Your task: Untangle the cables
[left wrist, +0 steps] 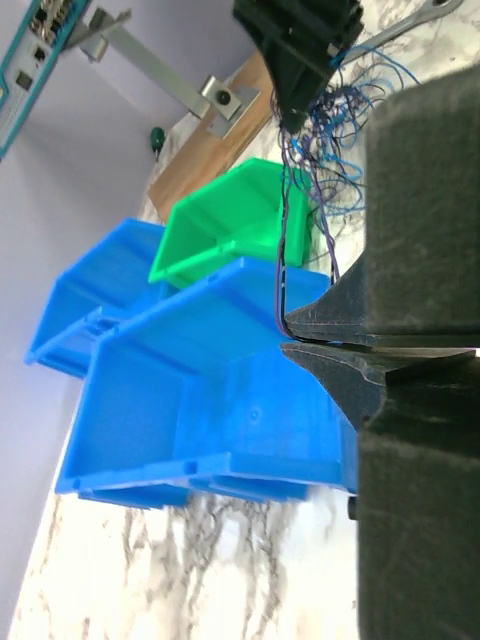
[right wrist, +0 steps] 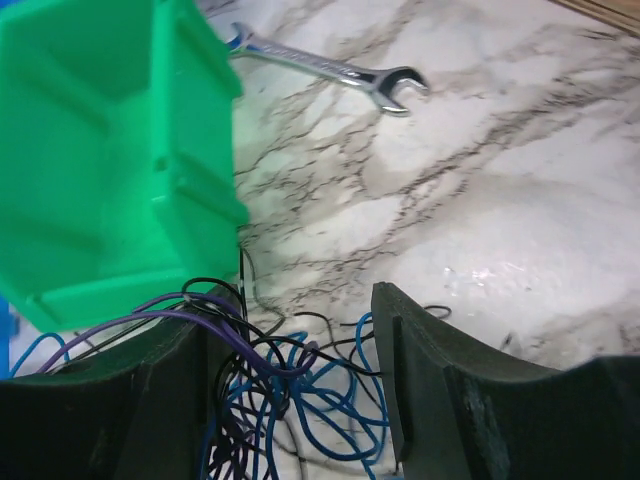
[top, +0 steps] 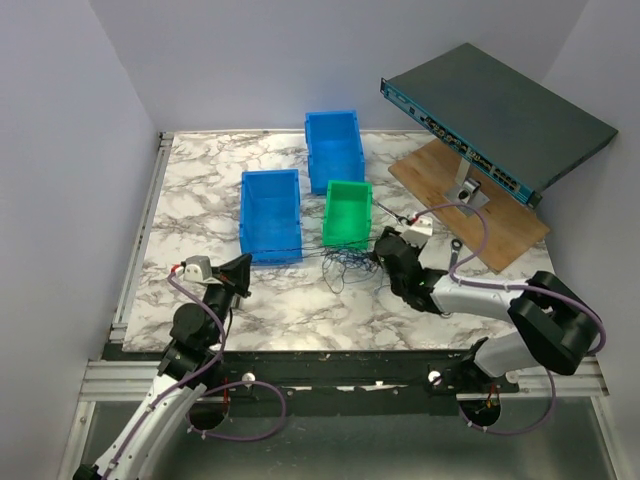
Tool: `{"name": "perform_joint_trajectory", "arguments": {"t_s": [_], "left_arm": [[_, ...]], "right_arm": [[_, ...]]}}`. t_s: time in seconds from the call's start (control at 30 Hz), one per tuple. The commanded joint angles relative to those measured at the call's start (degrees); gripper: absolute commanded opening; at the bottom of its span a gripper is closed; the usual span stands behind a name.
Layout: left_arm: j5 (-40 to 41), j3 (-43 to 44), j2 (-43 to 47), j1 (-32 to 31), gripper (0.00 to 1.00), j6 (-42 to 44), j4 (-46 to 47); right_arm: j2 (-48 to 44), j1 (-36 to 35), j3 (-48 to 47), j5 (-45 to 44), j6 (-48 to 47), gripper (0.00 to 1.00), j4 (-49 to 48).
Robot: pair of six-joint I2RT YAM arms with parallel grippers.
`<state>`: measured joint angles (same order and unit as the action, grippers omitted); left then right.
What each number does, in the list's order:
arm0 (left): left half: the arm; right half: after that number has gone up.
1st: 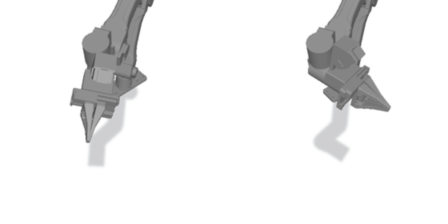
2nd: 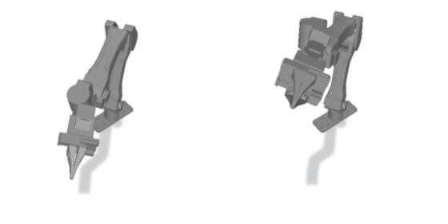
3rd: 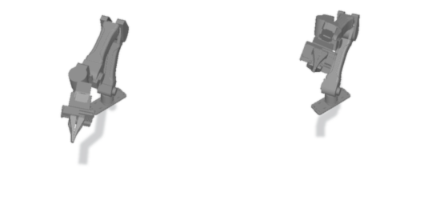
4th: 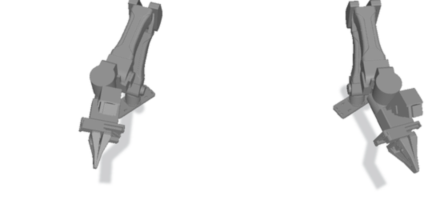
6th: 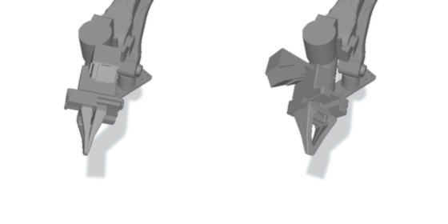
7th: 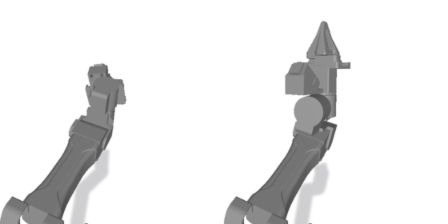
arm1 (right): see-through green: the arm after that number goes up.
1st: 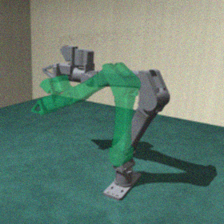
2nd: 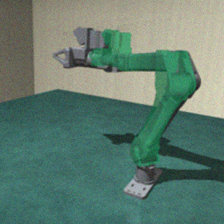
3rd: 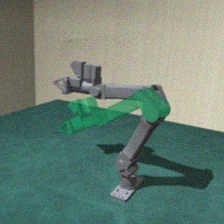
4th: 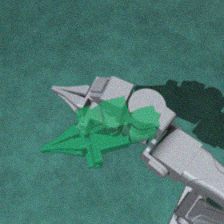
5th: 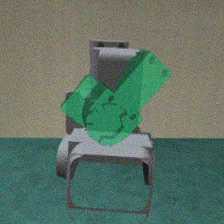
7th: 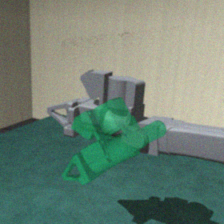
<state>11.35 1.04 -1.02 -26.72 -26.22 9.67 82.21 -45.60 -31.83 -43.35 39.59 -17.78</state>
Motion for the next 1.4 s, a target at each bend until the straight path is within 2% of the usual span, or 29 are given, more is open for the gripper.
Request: {"name": "perform_joint_trajectory", "arguments": {"t_s": [0.0,0.1,0.2,0.33,0.43,0.57,0.9,1.07,1.1,1.23,1.3,1.37], "left_arm": [[12.59,1.74,2.72,0.62,0.00,-1.10,-3.49],[12.85,1.87,1.89,0.62,0.00,-1.23,-3.37],[8.10,1.44,0.22,0.62,0.00,0.42,-0.53],[-2.07,1.98,-6.36,0.62,0.00,2.93,5.68],[-8.20,4.00,-13.16,0.62,0.00,4.18,8.18],[-13.65,5.60,-20.55,0.62,0.00,4.59,10.44],[-20.85,6.52,-26.82,0.62,0.00,5.02,14.08],[-22.36,7.17,-28.50,0.62,0.01,5.21,14.23],[-22.55,7.31,-28.81,0.62,0.04,5.26,14.23],[-24.17,7.99,-30.51,0.62,0.37,5.48,14.32],[-24.72,8.55,-31.80,0.62,0.44,5.48,14.08],[-25.35,9.35,-33.96,0.62,0.47,5.56,13.91]], "right_arm": [[-3.36,3.33,3.22,-14.73,10.97,0.60,11.12],[-6.26,3.60,4.60,-16.43,12.70,0.59,11.80],[-7.83,3.64,5.43,-15.27,10.51,0.58,9.67],[-9.50,3.62,7.79,-3.17,-2.04,0.57,-1.90],[-12.75,3.64,11.35,5.88,-7.10,0.58,-9.91],[-17.33,3.53,15.61,11.87,-10.54,0.58,-16.36],[-18.90,3.56,17.19,14.70,-11.59,0.58,-19.08],[-18.51,3.60,17.86,20.08,-13.46,0.68,-22.73],[-17.89,3.56,17.86,22.41,-14.32,0.69,-23.88],[-15.48,3.58,17.27,28.68,-15.60,0.70,-26.57],[-14.35,3.53,16.67,30.36,-15.93,0.70,-26.60],[-13.34,3.56,16.07,31.95,-16.25,0.69,-26.58]]}}
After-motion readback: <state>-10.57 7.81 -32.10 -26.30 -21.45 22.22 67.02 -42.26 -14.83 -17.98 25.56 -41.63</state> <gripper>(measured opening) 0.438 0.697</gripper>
